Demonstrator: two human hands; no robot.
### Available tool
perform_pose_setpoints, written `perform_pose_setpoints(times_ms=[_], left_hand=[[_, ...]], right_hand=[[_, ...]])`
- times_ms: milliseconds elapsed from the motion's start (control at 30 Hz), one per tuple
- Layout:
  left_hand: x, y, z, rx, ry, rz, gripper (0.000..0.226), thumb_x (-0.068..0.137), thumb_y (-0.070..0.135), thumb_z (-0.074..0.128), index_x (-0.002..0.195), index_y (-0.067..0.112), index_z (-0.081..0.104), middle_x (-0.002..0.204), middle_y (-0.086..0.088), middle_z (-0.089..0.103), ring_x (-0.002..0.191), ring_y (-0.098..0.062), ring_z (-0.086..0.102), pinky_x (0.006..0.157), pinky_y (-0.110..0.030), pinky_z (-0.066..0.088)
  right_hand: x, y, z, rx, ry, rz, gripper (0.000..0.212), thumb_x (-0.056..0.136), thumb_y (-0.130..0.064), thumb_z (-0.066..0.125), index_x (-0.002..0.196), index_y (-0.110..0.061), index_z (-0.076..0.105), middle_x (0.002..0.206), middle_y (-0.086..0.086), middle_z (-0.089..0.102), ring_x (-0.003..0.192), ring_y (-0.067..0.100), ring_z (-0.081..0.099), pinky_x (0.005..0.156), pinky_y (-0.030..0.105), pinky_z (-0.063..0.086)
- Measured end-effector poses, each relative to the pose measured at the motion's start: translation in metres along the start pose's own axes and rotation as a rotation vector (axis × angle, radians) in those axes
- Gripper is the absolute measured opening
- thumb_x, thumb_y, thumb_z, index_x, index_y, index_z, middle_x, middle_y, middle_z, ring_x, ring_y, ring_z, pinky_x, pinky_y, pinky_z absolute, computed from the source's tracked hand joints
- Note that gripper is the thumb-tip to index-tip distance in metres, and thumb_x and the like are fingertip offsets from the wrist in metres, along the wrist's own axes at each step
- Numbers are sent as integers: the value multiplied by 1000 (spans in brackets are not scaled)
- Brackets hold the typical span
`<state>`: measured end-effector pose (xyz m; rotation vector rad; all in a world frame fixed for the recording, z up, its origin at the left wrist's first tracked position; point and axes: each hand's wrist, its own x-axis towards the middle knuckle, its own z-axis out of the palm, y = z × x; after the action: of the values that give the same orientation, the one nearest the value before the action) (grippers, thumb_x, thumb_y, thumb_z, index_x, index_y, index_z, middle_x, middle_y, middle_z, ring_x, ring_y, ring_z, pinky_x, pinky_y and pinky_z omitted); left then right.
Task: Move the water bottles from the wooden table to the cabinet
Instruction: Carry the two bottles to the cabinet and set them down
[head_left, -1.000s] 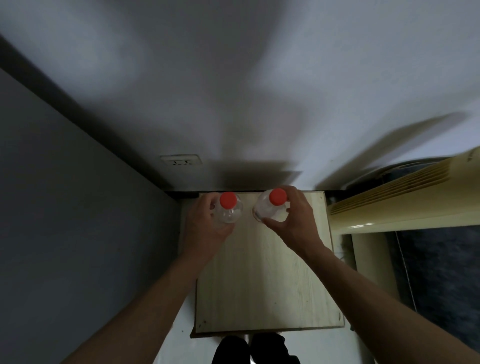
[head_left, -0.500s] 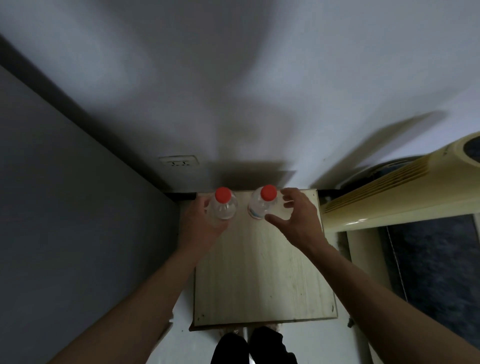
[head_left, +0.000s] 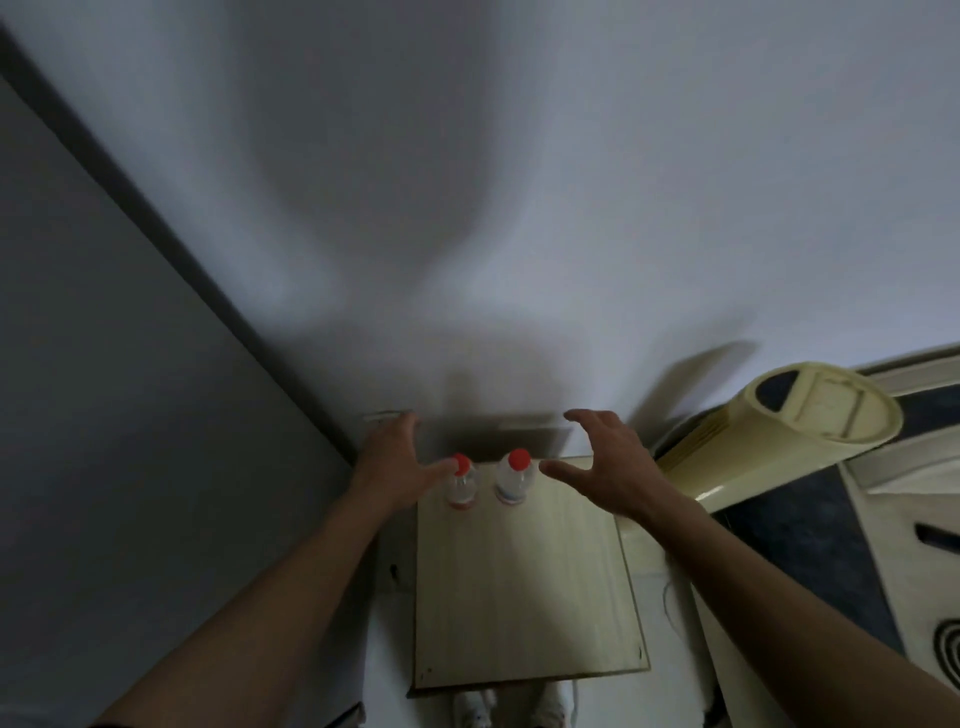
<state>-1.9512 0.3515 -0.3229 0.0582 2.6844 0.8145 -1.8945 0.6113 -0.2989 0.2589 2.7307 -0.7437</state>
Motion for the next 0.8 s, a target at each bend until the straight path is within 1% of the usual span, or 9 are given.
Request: perform_pose_setpoints(times_ms=[67,133,233,333,367,467,633,700,800], left_hand=[[-8,19,-24,31,25,45,75,77,52,79,133,10,53,131,-14,55,119,-30,52,98,-37,45],[-17,38,-46,46,51,84,73,81,55,72,135,10,52,132,-15,54,120,-32,51,99,-40,46],[-28,63,-76,62,73,146,71,87,57,65,139,12,49,137,-14,51,125,-31,47,100,-41,45],[-41,82,-103,57,135,208,69,89,59,60,140,15,48,140,-11,50,128,-29,46,101,-42,45],[-45,89,-110,53,159,224,68,89,59,59,139,16,49,140,-10,50,128,-28,46,100,-41,46],[-51,107,-125,50,202,279,64,89,59,59,137,17,50,139,-8,51,128,-26,45,99,-39,45],[-52,130,-130,43,187,353,65,89,59,60,138,18,49,141,-5,49,130,-24,44,103,-43,46],[-55,136,-123,44,169,363,66,88,59,61,138,18,48,141,-4,49,130,-24,44,103,-44,46],[-66,144,-109,44,136,362,66,88,59,61,138,19,47,142,-4,48,130,-24,44,102,-44,47]], right_hand=[[-12,-14,-26,-23,34,-12,85,79,-68,60,148,-27,33,157,5,33,139,28,35,111,50,36],[-25,-26,-51,-25,80,-28,84,79,-73,53,148,-27,34,156,5,34,139,29,36,110,54,37],[-43,-39,-82,-46,143,-54,79,84,-75,42,147,-27,36,155,5,36,138,30,36,109,56,37],[-67,-51,-108,-75,204,-77,86,80,-83,28,146,-28,36,153,5,39,138,30,36,108,55,38],[-74,-54,-115,-94,225,-82,86,80,-83,27,146,-29,36,153,4,39,138,30,36,108,54,38],[-92,-60,-134,-125,277,-57,74,88,-72,37,147,-29,36,154,3,36,140,30,33,106,52,36],[-120,-56,-158,-80,358,-11,74,88,-71,36,146,-26,39,153,5,38,139,31,34,109,56,35],[-130,-51,-164,-67,371,5,76,86,-73,33,146,-26,39,153,5,38,139,30,34,110,55,34],[-142,-41,-169,-52,386,32,70,89,-68,36,146,-27,39,153,4,37,139,31,34,109,53,36]])
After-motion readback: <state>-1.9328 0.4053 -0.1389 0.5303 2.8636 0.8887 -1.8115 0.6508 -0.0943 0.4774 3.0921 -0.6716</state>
